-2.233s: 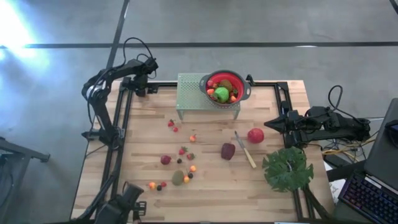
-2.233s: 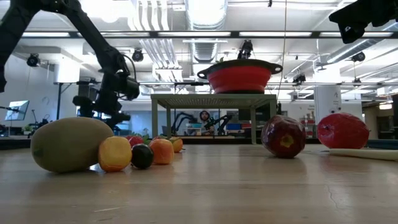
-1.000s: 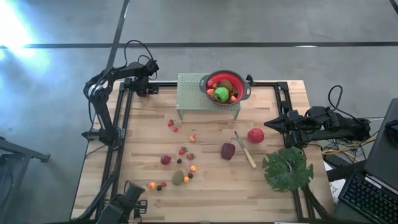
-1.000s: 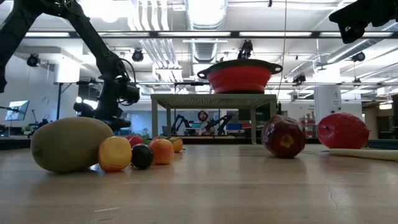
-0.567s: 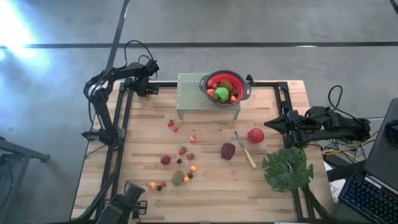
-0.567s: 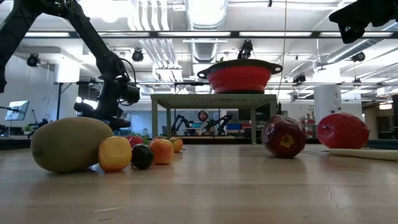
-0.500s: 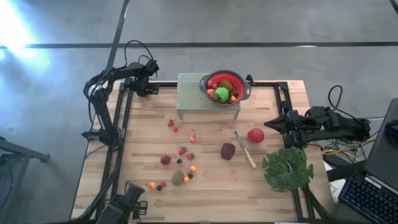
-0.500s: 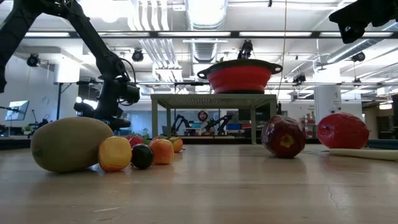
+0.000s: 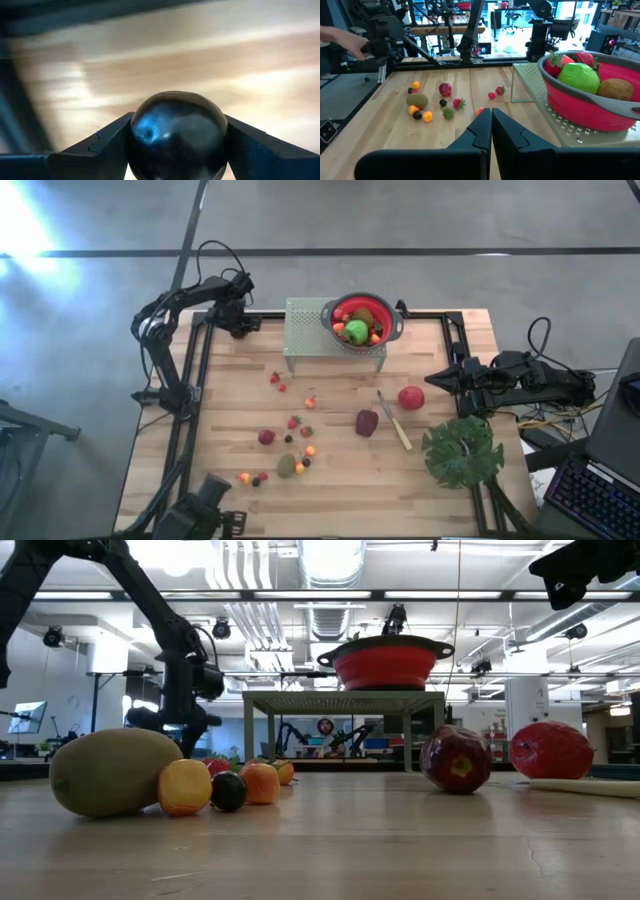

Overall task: Pick & Place Fruit
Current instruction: Put the black plum into the black strainer bowl on the shelf

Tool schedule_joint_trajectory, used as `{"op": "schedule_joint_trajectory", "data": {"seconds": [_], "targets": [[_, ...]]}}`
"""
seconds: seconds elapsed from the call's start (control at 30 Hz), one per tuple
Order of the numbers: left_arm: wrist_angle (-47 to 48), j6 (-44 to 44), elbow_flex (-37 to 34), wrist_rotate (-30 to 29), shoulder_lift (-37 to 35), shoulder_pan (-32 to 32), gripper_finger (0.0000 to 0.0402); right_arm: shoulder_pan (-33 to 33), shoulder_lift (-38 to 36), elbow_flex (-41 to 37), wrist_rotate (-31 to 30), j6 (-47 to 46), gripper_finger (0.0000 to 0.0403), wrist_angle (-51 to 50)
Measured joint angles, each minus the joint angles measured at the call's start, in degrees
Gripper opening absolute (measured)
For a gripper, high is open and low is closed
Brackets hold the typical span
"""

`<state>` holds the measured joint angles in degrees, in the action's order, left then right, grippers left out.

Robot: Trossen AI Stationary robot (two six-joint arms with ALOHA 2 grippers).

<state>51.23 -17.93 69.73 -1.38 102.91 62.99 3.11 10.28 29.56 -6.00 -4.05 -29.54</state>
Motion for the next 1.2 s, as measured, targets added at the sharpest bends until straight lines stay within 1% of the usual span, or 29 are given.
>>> {"op": "schedule_joint_trajectory", "data": {"seconds": [0.13,0.33,0.5,0.63,0.73,0.83,1.0,1.07,1.2], "targets": [[1.1,1.9,0.0,8.0,-2.3,0.0,0.0273,0.0,0.0,0.0,0.0,0.0,0.0008,0.0],[4.9,4.8,0.0,17.0,-8.3,0.0,0.0273,0.0,0.0,0.0,0.0,0.0,0.0008,0.0],[6.0,7.8,-0.3,28.5,-14.4,-0.8,0.0273,0.0,0.0,0.0,0.0,0.0,0.0008,0.0],[3.1,7.8,-0.6,36.2,-18.8,-2.7,0.0273,0.0,0.0,0.0,0.0,0.0,0.0008,0.0],[-2.1,6.9,-0.7,39.9,-21.6,-6.0,0.0273,0.0,0.0,0.0,0.0,0.0,0.0008,0.0],[-9.3,4.8,-0.7,41.5,-23.7,-9.8,0.0273,0.0,0.0,0.0,0.0,0.0,0.0008,0.0],[-22.2,2.6,-0.7,41.5,-26.1,-16.8,0.0273,0.0,0.0,0.0,0.0,0.0,0.0008,0.0],[-27.2,1.6,-0.7,40.7,-26.3,-19.8,0.0273,0.0,0.0,0.0,0.0,0.0,0.0008,0.0],[-36.5,2.6,-0.7,36.7,-26.1,-25.4,0.0273,0.0,0.0,0.0,0.0,0.0,0.0008,0.0]]}}
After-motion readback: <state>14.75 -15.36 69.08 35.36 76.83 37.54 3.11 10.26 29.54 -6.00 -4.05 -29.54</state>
